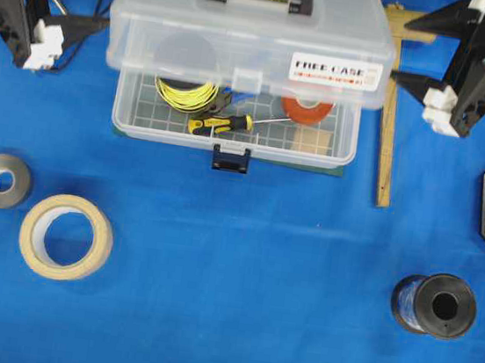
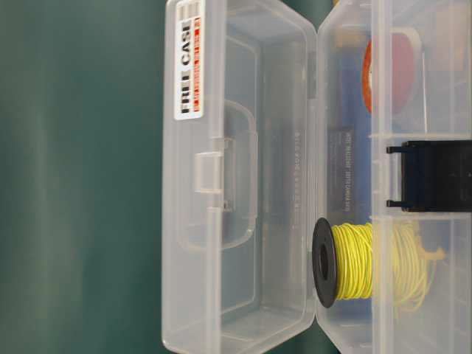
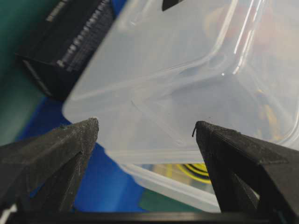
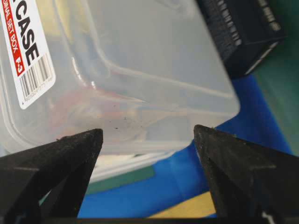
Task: Open the tool box with both arms.
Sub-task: 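Lift and swing the lid back away from the box with both grippers, then push the lid fully open behind the box with both grippers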
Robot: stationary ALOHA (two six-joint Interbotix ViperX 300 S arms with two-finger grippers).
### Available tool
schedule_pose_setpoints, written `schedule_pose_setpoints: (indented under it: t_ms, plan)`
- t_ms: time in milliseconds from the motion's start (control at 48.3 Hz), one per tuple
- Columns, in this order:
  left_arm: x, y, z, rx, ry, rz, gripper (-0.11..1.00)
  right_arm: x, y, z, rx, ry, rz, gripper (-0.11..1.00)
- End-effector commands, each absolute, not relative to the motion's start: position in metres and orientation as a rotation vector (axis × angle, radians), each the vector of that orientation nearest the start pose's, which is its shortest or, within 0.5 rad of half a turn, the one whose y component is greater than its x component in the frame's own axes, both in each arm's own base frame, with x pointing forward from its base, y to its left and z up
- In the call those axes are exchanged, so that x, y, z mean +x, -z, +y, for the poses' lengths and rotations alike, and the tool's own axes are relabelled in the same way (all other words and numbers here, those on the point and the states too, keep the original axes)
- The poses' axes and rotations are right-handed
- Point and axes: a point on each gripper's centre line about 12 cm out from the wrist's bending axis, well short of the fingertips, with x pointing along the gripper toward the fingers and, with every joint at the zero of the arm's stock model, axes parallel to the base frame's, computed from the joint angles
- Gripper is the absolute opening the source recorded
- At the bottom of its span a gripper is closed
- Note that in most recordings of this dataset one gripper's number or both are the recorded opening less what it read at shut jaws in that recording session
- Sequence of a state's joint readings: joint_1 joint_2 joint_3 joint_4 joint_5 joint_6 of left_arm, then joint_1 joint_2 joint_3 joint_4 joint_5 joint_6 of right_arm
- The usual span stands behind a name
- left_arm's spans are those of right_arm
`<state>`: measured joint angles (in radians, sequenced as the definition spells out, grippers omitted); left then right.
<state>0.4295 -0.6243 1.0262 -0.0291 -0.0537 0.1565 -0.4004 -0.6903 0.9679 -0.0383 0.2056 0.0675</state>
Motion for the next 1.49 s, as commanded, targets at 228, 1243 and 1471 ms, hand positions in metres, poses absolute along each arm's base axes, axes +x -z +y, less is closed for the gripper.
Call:
schedule_pose_setpoints:
  t_ms: [228,1243,1471]
  plan:
    - [0.249,-0.287,0.128,0.083,-0.459,0.262,0.9,0.24,-0.303,-0.112,0.105,0.443,0.292,0.83]
    - [0.238,-0.28,0.195,0.085,-0.656,0.328,0.9,0.237,-0.287,-0.183,0.131,0.653,0.358,0.83]
    - [0.241,-0.275,0.208,0.072,-0.678,0.352,0.9,0.237,-0.284,-0.197,0.14,0.687,0.372,0.83]
